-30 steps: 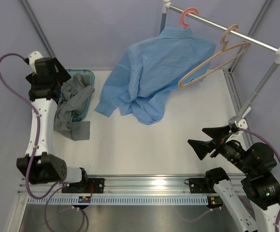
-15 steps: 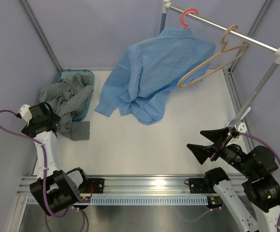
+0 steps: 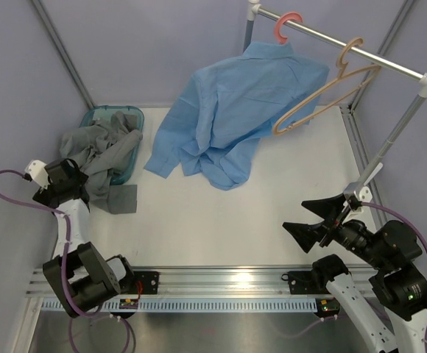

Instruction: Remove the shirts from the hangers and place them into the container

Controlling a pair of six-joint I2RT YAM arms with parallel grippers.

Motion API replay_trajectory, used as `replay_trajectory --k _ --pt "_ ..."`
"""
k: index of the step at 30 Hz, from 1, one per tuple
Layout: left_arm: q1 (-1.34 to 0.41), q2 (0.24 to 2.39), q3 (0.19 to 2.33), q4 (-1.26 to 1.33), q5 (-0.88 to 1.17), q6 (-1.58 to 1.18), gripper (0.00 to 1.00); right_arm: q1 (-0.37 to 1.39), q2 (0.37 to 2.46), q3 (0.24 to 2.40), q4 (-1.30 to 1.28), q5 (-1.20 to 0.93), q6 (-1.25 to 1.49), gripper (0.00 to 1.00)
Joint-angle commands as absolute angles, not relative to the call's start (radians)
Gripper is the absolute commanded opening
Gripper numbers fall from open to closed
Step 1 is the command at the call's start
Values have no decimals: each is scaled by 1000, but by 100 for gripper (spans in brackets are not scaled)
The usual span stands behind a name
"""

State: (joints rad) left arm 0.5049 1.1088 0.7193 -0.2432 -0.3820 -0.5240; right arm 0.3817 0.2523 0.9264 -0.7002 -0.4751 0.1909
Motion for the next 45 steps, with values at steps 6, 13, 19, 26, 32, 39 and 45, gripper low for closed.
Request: replay_trajectory --k 6,13,19,26,32,39,45 --pt "514 1232 722 -32 -380 -512 87 396 258 917 -675 -514 193 99" --pt "514 1316 756 -6 -356 -503 80 396 267 913 -672 -509 196 100" --pt "514 1373 785 -5 -341 -502 64 396 276 911 -672 -506 198 100" --pt "514 1417 799 17 -334 -492 26 396 285 910 -669 -499 199 99" --pt "515 1420 815 9 -319 -477 0 396 288 908 -669 -499 199 99" --pt "399 1330 931 -46 -356 -454 0 396 288 910 -669 -499 199 99" --pt "241 1382 1179 -136 -388 -427 0 396 296 910 -670 -494 201 100"
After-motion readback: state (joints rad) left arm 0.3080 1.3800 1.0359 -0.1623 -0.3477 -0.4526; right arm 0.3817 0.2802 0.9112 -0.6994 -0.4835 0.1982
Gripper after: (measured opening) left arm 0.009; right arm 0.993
